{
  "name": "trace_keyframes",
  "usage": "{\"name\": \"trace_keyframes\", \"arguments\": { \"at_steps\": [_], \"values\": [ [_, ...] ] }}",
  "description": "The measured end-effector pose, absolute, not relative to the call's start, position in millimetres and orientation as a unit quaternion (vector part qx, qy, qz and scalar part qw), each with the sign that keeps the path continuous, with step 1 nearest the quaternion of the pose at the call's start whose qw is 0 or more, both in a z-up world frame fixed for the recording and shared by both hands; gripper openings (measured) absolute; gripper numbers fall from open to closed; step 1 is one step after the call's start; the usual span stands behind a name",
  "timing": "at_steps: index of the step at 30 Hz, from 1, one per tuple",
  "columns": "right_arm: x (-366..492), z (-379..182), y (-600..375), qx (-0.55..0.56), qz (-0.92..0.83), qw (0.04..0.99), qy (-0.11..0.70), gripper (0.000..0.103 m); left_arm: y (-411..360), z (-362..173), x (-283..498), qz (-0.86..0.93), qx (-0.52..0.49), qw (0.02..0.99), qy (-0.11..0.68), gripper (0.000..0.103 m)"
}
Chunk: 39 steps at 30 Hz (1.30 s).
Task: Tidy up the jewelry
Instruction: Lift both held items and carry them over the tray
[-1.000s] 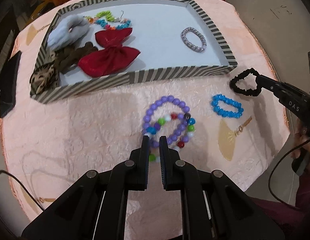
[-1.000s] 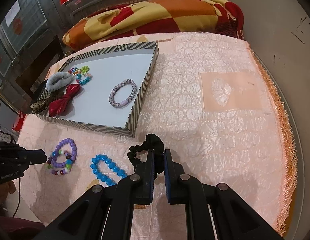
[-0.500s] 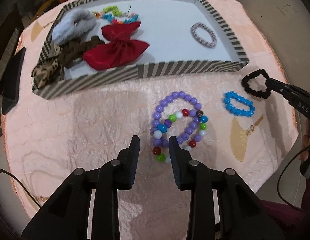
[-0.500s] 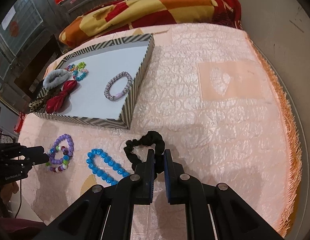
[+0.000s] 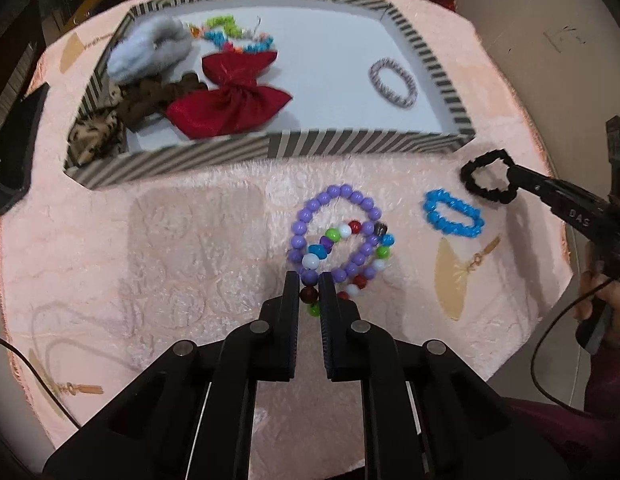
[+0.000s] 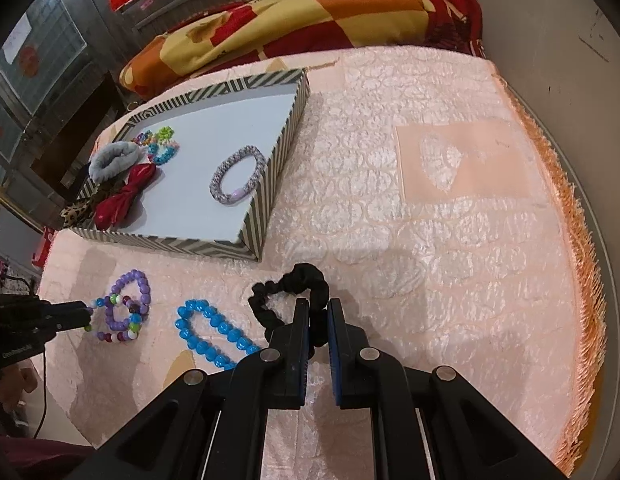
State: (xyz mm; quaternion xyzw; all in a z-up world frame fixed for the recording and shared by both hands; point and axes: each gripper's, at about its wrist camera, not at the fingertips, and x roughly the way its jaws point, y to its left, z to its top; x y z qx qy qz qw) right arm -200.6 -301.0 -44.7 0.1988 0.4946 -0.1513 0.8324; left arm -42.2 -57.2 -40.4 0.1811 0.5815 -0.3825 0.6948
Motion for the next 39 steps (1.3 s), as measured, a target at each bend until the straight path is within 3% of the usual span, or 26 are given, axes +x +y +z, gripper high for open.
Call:
{"name": "trace_keyframes", "arguments": {
  "at_steps": [25, 39],
  "values": [
    [-173, 33, -290, 0.165, -0.128, 0.877, 0.433, 0.008, -70, 70, -4, -0.413, 0.145, 0.746, 0.502, 0.008],
    [-116, 31, -289, 0.157, -0.093, 0.88, 0.439, 0.008, -133, 82, 44, -0.396, 0.16, 0.767, 0.479, 0.008]
  ]
}}
